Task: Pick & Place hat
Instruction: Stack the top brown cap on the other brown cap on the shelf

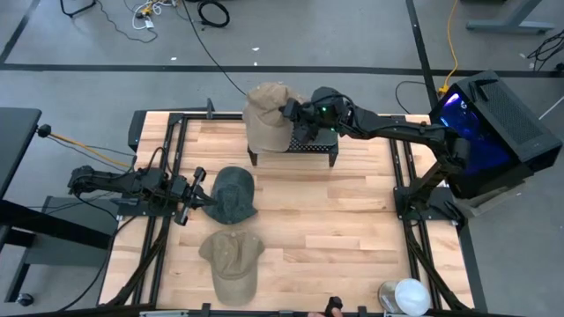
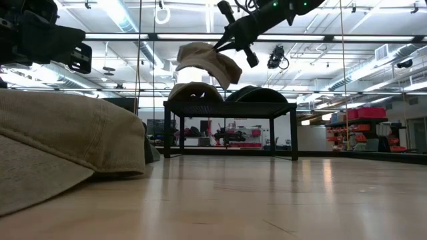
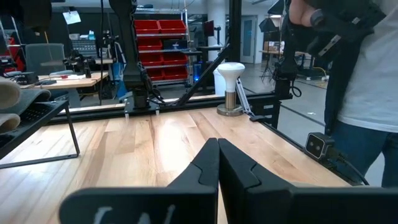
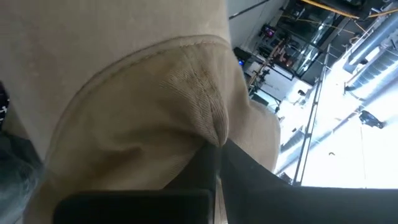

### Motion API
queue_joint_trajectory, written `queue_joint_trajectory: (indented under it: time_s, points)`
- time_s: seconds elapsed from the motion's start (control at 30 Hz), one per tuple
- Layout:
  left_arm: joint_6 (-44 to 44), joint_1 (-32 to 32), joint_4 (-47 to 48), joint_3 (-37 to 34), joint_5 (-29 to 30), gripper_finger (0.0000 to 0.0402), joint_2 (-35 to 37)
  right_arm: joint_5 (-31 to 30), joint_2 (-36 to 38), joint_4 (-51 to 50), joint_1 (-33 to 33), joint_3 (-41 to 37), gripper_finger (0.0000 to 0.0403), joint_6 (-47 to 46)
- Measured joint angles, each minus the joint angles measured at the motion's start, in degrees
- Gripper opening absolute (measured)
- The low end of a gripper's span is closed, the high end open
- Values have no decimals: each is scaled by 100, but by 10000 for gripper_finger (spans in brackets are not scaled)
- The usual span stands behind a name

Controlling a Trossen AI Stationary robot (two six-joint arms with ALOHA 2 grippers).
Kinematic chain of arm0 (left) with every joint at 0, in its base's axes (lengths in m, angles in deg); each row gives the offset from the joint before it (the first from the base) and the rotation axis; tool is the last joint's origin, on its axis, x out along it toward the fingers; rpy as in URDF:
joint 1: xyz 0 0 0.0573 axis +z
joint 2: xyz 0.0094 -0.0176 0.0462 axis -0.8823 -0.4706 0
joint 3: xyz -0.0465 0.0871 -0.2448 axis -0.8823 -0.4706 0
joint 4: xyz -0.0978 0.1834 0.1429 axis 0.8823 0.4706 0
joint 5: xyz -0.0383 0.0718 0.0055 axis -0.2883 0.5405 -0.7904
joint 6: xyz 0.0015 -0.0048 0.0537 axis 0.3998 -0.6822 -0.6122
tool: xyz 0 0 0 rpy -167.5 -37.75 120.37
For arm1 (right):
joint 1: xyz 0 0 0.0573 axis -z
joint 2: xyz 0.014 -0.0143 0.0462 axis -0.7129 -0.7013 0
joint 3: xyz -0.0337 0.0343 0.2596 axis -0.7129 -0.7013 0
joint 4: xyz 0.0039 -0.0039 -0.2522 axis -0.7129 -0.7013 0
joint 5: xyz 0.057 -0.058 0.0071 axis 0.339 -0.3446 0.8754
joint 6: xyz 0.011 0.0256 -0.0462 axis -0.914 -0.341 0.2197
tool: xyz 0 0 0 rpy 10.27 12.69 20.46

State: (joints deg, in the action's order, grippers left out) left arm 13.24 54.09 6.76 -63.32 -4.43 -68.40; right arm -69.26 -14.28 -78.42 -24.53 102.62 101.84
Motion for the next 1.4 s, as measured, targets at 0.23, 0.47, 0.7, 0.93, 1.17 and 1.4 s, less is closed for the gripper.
queue_joint_trajectory:
  time_s: [0.23, 0.47, 0.7, 0.93, 1.17, 1.4]
  points:
    - [0, -1, 0, 1, 0, 3, 0, 141, -161, 120, 31, -2, 7, -25]
    - [0, 0, 2, 2, 0, 3, 0, 299, -253, 254, 52, -4, 7, -7]
    - [0, -1, 2, 1, -1, 3, 0, 379, -267, 296, 69, -4, 7, -120]
    - [0, 0, 2, 2, -1, 3, 0, 379, -268, 373, 119, -4, 7, -178]
    - [0, 0, 3, 1, 0, 3, 0, 378, -268, 373, 139, -4, 7, -198]
    - [0, -2, 4, 2, -2, 3, 0, 375, -268, 369, 157, -4, 7, -198]
